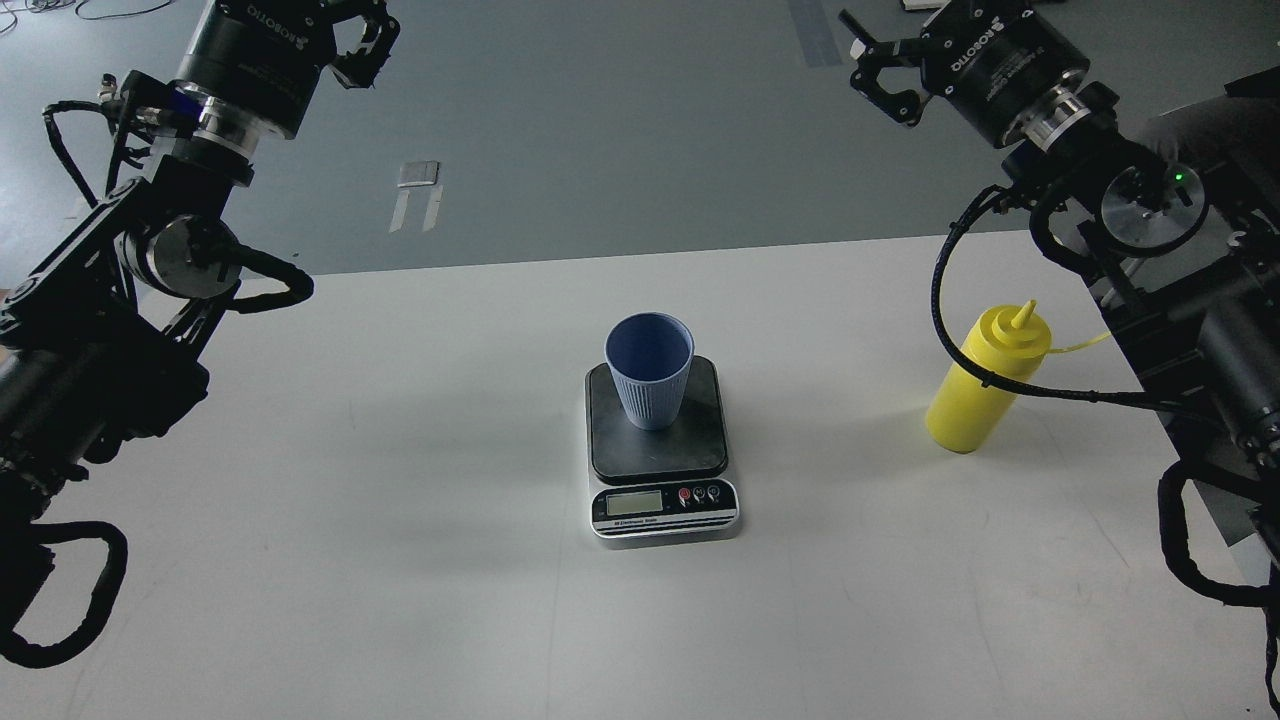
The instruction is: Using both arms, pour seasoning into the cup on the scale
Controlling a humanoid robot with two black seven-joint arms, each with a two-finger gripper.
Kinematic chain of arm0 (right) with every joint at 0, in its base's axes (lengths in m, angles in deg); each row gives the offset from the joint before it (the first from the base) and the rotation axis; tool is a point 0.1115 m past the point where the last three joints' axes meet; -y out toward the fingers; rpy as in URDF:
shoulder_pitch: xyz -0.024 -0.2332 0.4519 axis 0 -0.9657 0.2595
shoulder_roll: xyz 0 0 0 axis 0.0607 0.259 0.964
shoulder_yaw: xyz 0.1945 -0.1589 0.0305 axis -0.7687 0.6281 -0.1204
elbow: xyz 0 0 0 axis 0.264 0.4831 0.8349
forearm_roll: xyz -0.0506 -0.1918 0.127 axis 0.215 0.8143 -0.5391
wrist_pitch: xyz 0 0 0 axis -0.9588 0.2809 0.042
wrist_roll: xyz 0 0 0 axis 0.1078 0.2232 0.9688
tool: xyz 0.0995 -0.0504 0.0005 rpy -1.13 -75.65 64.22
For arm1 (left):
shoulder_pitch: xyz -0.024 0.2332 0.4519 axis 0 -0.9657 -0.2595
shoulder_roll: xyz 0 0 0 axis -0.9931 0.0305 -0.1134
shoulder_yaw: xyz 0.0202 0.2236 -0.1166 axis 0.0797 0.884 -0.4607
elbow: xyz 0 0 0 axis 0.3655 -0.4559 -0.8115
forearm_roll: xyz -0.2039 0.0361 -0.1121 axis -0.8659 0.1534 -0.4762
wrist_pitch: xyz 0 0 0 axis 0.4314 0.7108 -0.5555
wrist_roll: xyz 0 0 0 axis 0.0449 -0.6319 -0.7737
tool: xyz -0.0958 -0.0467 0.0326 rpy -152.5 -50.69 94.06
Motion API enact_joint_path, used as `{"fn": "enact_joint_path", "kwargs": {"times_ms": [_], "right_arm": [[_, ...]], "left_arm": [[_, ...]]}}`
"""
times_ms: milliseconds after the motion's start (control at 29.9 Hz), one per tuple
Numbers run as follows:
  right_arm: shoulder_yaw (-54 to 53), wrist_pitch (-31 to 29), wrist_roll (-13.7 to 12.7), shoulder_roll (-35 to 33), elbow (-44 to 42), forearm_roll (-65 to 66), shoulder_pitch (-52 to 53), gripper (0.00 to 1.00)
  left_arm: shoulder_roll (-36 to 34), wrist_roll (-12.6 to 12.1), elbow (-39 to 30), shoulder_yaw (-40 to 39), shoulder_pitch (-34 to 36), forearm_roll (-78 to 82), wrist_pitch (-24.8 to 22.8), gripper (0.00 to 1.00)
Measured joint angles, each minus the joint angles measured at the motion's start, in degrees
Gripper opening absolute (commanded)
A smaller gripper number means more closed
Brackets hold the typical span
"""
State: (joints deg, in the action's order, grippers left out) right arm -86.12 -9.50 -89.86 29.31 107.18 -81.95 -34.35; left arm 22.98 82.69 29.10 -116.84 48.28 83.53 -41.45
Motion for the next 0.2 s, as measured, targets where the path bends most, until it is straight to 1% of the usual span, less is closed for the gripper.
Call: {"fn": "enact_joint_path", "kwargs": {"times_ms": [201], "right_arm": [[0.0,0.0,0.4,2.8,-1.9,3.3,0.1,1.0]], "left_arm": [[3.6,0.0,3.4,0.1,-0.2,0.0,0.0,0.98]]}}
